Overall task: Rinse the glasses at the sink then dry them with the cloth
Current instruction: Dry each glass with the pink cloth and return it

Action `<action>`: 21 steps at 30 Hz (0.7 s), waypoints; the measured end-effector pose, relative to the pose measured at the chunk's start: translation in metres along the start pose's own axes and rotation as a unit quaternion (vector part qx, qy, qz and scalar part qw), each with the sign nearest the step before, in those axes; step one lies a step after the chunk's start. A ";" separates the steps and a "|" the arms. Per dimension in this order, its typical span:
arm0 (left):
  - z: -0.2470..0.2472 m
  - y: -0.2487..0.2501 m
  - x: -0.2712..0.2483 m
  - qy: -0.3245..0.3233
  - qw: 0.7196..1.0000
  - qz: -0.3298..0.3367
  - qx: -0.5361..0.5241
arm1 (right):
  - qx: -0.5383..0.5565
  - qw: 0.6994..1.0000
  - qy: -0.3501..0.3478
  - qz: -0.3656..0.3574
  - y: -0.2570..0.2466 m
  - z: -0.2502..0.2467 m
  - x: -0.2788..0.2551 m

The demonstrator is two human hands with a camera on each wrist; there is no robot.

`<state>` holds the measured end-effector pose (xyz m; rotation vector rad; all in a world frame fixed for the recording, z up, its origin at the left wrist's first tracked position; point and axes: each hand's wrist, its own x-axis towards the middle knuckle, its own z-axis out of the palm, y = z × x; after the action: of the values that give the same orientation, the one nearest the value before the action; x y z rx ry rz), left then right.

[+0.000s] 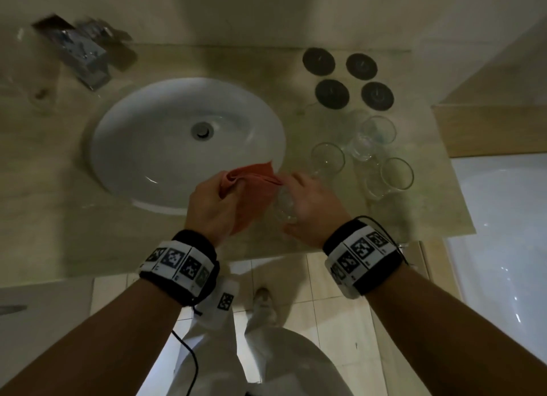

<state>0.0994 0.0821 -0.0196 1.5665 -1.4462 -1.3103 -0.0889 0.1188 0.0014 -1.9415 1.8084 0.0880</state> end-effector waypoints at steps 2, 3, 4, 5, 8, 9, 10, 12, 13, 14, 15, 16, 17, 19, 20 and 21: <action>0.000 0.001 -0.002 0.002 1.000 -0.004 -0.022 | 0.012 1.000 0.011 0.005 0.000 0.004 0.003; 0.000 0.000 -0.002 0.008 1.000 -0.006 -0.028 | 0.019 1.000 0.016 0.012 0.000 0.004 0.005; -0.001 -0.001 -0.002 0.017 0.999 -0.009 -0.031 | 0.020 0.999 0.017 0.020 0.000 0.004 0.008; -0.003 -0.002 -0.001 0.029 0.999 -0.013 -0.034 | 0.017 0.999 0.016 0.029 0.000 0.005 0.010; -0.009 -0.004 0.004 0.062 0.995 -0.041 -0.071 | 0.035 0.998 0.022 0.045 -0.002 0.005 0.012; -0.011 -0.003 0.006 0.066 0.993 -0.052 -0.084 | 0.052 0.997 0.036 0.043 -0.004 0.004 0.011; -0.014 -0.002 0.009 0.067 0.991 -0.060 -0.100 | 0.069 0.995 0.068 0.032 -0.007 0.003 0.011; -0.018 0.002 0.016 0.073 0.985 -0.070 -0.140 | 0.109 0.983 0.151 0.000 -0.014 -0.002 0.015; -0.020 0.004 0.020 0.077 0.981 -0.073 -0.160 | 0.131 0.976 0.174 -0.016 -0.021 -0.009 0.018; -0.022 0.007 0.024 0.079 0.977 -0.079 -0.184 | 0.148 0.973 0.177 -0.027 -0.028 -0.017 0.023; -0.024 0.009 0.029 0.076 0.971 -0.088 -0.209 | 0.163 0.972 0.167 -0.037 -0.038 -0.027 0.028; -0.026 0.012 0.035 0.068 0.964 -0.100 -0.238 | 0.180 0.970 0.156 -0.050 -0.048 -0.037 0.034; -0.028 0.015 0.041 0.057 0.953 -0.114 -0.274 | 0.198 0.965 0.156 -0.065 -0.057 -0.045 0.040; -0.036 0.020 0.055 0.043 0.933 -0.129 -0.332 | 0.228 0.953 0.178 -0.093 -0.075 -0.056 0.056; -0.042 0.021 0.062 0.036 0.929 -0.127 -0.345 | 0.239 0.947 0.191 -0.099 -0.083 -0.059 0.064; -0.050 0.024 0.069 0.024 0.927 -0.122 -0.353 | 0.247 0.942 0.204 -0.099 -0.090 -0.061 0.074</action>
<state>0.1310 0.0018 0.0005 1.2817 -0.6253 -1.6743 -0.0106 0.0279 0.0553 -1.8344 1.6422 -0.8122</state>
